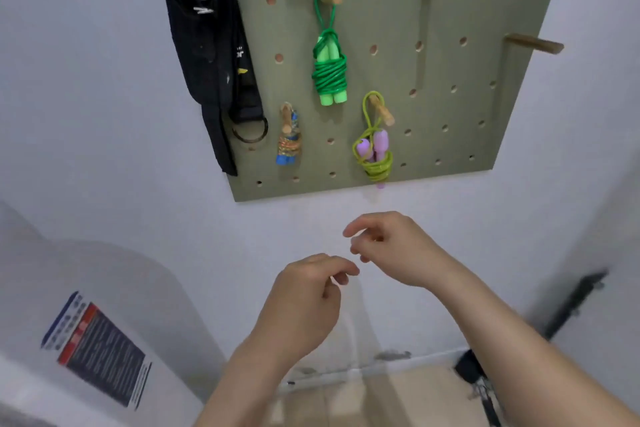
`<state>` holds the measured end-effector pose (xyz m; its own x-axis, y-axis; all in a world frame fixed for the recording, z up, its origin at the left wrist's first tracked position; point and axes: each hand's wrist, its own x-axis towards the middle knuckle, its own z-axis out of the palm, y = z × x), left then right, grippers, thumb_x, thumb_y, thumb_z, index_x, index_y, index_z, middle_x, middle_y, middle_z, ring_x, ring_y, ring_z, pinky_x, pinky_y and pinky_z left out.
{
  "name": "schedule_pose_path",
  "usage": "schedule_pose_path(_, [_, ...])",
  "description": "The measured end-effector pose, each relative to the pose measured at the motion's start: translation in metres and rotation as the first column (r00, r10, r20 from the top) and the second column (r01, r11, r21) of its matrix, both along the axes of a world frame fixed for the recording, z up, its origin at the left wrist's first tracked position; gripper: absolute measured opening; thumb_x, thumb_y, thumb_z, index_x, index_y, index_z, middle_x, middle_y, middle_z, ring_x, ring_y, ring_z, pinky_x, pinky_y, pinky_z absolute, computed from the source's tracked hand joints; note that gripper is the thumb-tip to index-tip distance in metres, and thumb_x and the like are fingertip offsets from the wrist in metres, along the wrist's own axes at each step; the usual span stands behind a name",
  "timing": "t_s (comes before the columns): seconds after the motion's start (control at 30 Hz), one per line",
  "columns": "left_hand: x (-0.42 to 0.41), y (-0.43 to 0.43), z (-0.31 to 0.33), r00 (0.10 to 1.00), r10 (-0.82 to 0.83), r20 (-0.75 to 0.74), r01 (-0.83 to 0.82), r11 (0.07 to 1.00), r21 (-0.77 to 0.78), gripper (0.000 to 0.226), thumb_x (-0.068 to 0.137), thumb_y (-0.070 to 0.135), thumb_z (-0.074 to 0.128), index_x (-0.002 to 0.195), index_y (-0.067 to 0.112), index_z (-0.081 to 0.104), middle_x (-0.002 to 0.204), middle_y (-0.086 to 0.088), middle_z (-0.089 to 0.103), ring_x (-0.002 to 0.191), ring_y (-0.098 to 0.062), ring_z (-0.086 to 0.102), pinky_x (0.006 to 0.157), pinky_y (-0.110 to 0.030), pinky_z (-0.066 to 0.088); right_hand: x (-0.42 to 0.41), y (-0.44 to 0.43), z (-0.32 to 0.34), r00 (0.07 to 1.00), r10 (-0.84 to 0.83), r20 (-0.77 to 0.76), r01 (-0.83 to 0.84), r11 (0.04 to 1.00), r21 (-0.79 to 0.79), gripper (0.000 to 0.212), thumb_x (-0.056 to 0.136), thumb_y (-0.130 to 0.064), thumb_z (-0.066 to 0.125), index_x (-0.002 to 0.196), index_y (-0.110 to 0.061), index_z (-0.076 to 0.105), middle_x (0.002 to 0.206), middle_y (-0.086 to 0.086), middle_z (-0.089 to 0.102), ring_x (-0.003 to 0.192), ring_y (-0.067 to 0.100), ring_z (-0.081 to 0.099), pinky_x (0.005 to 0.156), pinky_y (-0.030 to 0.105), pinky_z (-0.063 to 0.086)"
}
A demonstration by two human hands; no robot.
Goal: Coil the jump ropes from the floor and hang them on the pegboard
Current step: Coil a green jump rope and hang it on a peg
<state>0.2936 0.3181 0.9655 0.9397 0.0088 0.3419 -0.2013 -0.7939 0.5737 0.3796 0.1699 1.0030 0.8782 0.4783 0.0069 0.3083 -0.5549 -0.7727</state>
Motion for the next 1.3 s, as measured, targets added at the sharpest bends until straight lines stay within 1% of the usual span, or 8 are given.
schedule_pose_path(0.2, [-0.1, 0.02, -0.074, 0.966, -0.085, -0.243, 0.083, 0.996, -0.015, 0.033, 0.092, 0.013, 0.044, 0.102, 0.031, 0.07, 0.095, 0.014, 0.067, 0.08, -0.001, 0.056, 0.078, -0.022, 0.045, -0.118, 0.024, -0.09, 1.0, 0.017, -0.005, -0.017, 0.949, -0.314, 0.026, 0.09, -0.018, 0.048, 0.104, -0.024, 0.068, 0.09, -0.007, 0.071, 0.081, 0.012, 0.06, 0.08, 0.031, 0.051])
schedule_pose_path(0.33, [-0.16, 0.03, -0.138, 0.913, -0.054, -0.404, 0.02, 0.996, -0.088, 0.03, 0.091, 0.021, 0.044, 0.104, 0.03, 0.069, 0.075, 0.007, 0.066, 0.075, -0.016, 0.06, 0.074, -0.029, 0.049, -0.185, 0.015, -0.163, 0.993, 0.043, -0.107, -0.088, 0.883, -0.461, 0.027, 0.09, -0.02, 0.051, 0.111, -0.023, 0.068, 0.094, -0.005, 0.069, 0.09, 0.017, 0.061, 0.086, 0.03, 0.049])
schedule_pose_path(0.67, [-0.233, 0.012, -0.272, 0.754, -0.066, -0.654, 0.134, 0.989, 0.055, 0.036, 0.089, 0.008, 0.044, 0.11, 0.024, 0.068, 0.11, 0.004, 0.067, 0.102, -0.015, 0.06, 0.085, -0.024, 0.045, -0.283, -0.075, -0.288, 0.862, -0.28, -0.422, 0.024, 0.856, -0.517, 0.034, 0.089, -0.011, 0.049, 0.118, -0.022, 0.065, 0.106, 0.005, 0.07, 0.103, 0.023, 0.063, 0.076, 0.021, 0.04])
schedule_pose_path(0.77, [-0.241, -0.01, -0.31, 0.691, -0.125, -0.712, 0.178, 0.984, 0.0, 0.033, 0.087, 0.011, 0.046, 0.104, 0.024, 0.071, 0.106, 0.007, 0.068, 0.097, -0.015, 0.061, 0.074, -0.02, 0.039, -0.302, -0.107, -0.33, 0.717, -0.431, -0.548, 0.19, 0.877, -0.441, 0.038, 0.09, -0.005, 0.048, 0.122, -0.021, 0.059, 0.095, 0.008, 0.07, 0.081, 0.025, 0.066, 0.06, 0.018, 0.041])
schedule_pose_path(0.87, [-0.246, -0.035, -0.364, 0.619, -0.169, -0.767, 0.182, 0.981, -0.07, 0.029, 0.089, 0.017, 0.046, 0.103, 0.024, 0.07, 0.106, 0.01, 0.068, 0.099, -0.014, 0.062, 0.078, -0.022, 0.042, -0.316, -0.136, -0.383, 0.439, -0.545, -0.714, 0.472, 0.816, -0.332, 0.038, 0.09, 0.004, 0.043, 0.121, -0.013, 0.055, 0.074, 0.013, 0.068, 0.054, 0.025, 0.059, 0.045, 0.019, 0.037])
schedule_pose_path(1.07, [-0.256, -0.092, -0.52, 0.49, -0.2, -0.849, 0.259, 0.963, -0.077, 0.026, 0.096, 0.019, 0.041, 0.11, 0.027, 0.062, 0.069, 0.011, 0.055, 0.066, -0.006, 0.049, 0.063, -0.017, 0.036, -0.334, -0.187, -0.539, 0.114, -0.573, -0.812, 0.737, 0.597, -0.317, 0.03, 0.09, 0.002, 0.05, 0.11, -0.019, 0.059, 0.087, 0.012, 0.068, 0.07, 0.022, 0.06, 0.058, 0.028, 0.043])
schedule_pose_path(1.17, [-0.256, -0.123, -0.619, 0.423, -0.209, -0.882, 0.256, 0.961, -0.105, 0.024, 0.097, 0.02, 0.042, 0.108, 0.026, 0.062, 0.09, 0.012, 0.061, 0.081, -0.004, 0.053, 0.071, -0.015, 0.037, -0.348, -0.209, -0.643, 0.136, -0.567, -0.812, 0.717, 0.622, -0.314, 0.033, 0.09, 0.001, 0.053, 0.112, -0.023, 0.06, 0.099, 0.009, 0.067, 0.079, 0.021, 0.059, 0.062, 0.03, 0.046])
schedule_pose_path(1.3, [-0.246, -0.163, -0.754, 0.418, -0.222, -0.881, 0.304, 0.948, -0.095, 0.027, 0.096, 0.019, 0.044, 0.116, 0.022, 0.063, 0.117, 0.006, 0.063, 0.107, -0.011, 0.056, 0.089, -0.019, 0.039, -0.371, -0.225, -0.79, 0.338, -0.526, -0.781, 0.488, 0.807, -0.332, 0.047, 0.087, 0.0, 0.053, 0.117, -0.035, 0.053, 0.116, 0.003, 0.057, 0.085, 0.016, 0.053, 0.068, 0.028, 0.046])
